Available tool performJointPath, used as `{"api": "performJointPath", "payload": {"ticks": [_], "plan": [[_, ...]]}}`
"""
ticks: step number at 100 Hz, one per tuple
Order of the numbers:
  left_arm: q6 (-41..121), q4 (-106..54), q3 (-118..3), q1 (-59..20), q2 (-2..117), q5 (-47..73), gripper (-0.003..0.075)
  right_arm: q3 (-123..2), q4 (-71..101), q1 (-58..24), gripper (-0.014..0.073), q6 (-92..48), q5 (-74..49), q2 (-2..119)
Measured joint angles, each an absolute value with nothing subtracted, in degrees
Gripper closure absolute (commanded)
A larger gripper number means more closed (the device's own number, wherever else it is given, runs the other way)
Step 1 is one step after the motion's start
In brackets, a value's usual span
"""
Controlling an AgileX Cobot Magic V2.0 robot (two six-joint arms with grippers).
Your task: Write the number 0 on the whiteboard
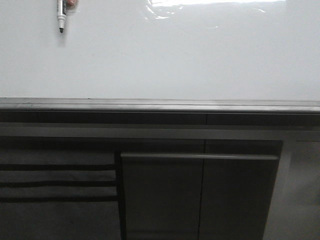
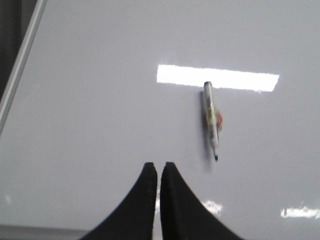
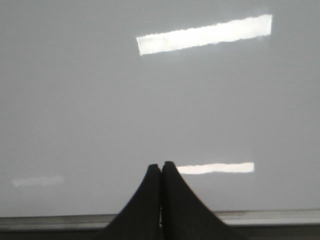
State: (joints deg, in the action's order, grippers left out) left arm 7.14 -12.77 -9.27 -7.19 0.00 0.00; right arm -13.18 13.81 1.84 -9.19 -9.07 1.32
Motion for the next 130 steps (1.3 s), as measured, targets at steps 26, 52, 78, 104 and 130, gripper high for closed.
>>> {"api": "performJointPath", "payload": {"ticks": [26, 52, 78, 104, 130], "plan": [[7.1, -7.2, -25.6, -7.2, 11.8, 16.2, 0.0741, -28.6, 13.6, 1.8, 0.0666, -10.9, -25.1, 15.5], [7.1, -8.4, -29.9, -7.2, 19.0, 17.1, 0.0741, -32.1, 13.7, 1.8, 0.0666, -11.0, -30.4, 24.1], [7.1, -10.1, -29.9, -7.2, 20.2, 17.0, 0.0707, -32.1, 13.8, 1.8, 0.0578, -11.1, -32.1, 27.8], [7.1, -10.0, -30.0, -7.2, 24.6, 17.0, 0.023, -32.2, 13.8, 1.8, 0.0214, -11.1, -32.6, 30.4], [7.1, -11.4, -34.2, -9.5, 38.0, 17.0, 0.0227, -32.2, 13.8, 1.8, 0.0232, -11.2, -32.6, 30.5]]}}
